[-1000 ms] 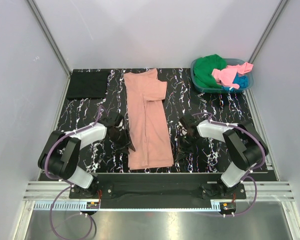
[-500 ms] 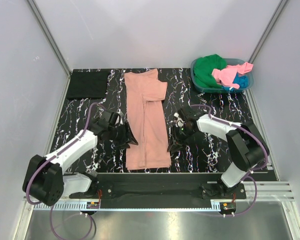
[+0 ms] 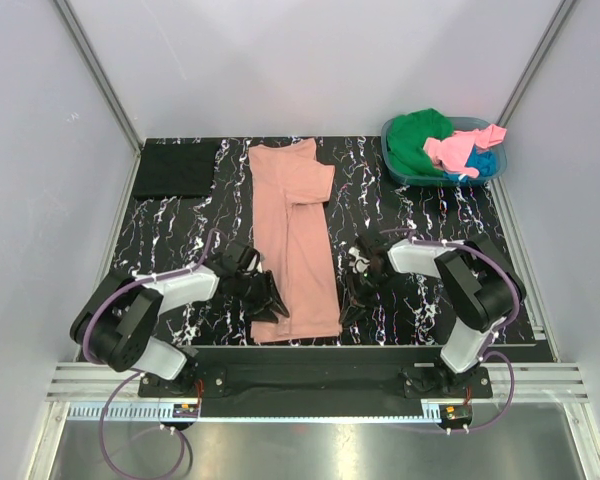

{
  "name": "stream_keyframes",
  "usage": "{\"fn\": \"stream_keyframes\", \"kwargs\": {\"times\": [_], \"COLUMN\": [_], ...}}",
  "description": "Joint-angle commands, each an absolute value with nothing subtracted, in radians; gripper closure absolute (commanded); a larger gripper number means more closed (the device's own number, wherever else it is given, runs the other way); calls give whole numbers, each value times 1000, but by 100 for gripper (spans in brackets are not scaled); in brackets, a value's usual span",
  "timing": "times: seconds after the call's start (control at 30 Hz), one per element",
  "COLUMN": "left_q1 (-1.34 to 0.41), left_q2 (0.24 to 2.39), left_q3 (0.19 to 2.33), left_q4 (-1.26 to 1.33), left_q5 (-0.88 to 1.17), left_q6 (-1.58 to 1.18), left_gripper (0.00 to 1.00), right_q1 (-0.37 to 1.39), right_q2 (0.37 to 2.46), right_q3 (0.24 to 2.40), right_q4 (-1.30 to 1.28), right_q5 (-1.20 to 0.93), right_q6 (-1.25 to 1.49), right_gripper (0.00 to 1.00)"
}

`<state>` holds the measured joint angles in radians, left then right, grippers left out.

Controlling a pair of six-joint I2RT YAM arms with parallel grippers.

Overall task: Fold and stack the t-shirts
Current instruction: Fold the tshirt

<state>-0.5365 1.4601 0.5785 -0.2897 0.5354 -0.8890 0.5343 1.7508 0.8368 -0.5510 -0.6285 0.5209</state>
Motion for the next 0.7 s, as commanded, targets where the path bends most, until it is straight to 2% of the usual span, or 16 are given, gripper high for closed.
{"fn": "stream_keyframes", "kwargs": {"times": [0.0, 0.1, 0.17, 0.3, 0.37, 0.4, 0.57, 0.67], "left_q1": [-543, -549, -563, -589, -594, -595, -595, -594], "left_q2": [1459, 1463, 1456, 1450, 1442, 1430, 1405, 1399], "left_q3": [586, 621, 646, 725, 764, 773, 805, 814], "left_q4": [-409, -434, -443, -465, -466, -466, -477, -492], "left_q5": [419, 426, 439, 440, 451, 454, 456, 449], "left_q6": [-832, -786, -766, -695, -672, -654, -572, -545], "left_gripper": [53, 47, 46, 43, 43, 43, 42, 42], "right_q1": [541, 540, 535, 493, 459, 412, 279, 253], "right_q2": [1691, 1642, 1650, 1817, 1902, 1980, 2163, 2278], "right_q3": [848, 931, 1007, 1304, 1418, 1521, 1707, 1859], "right_q4": [-522, -456, -437, -426, -443, -459, -345, -314], "right_q5": [-542, -488, -431, -358, -339, -344, -477, -492], "right_q6": [521, 566, 571, 548, 549, 573, 776, 767], "right_gripper": [75, 73, 68, 53, 50, 50, 36, 30]}}
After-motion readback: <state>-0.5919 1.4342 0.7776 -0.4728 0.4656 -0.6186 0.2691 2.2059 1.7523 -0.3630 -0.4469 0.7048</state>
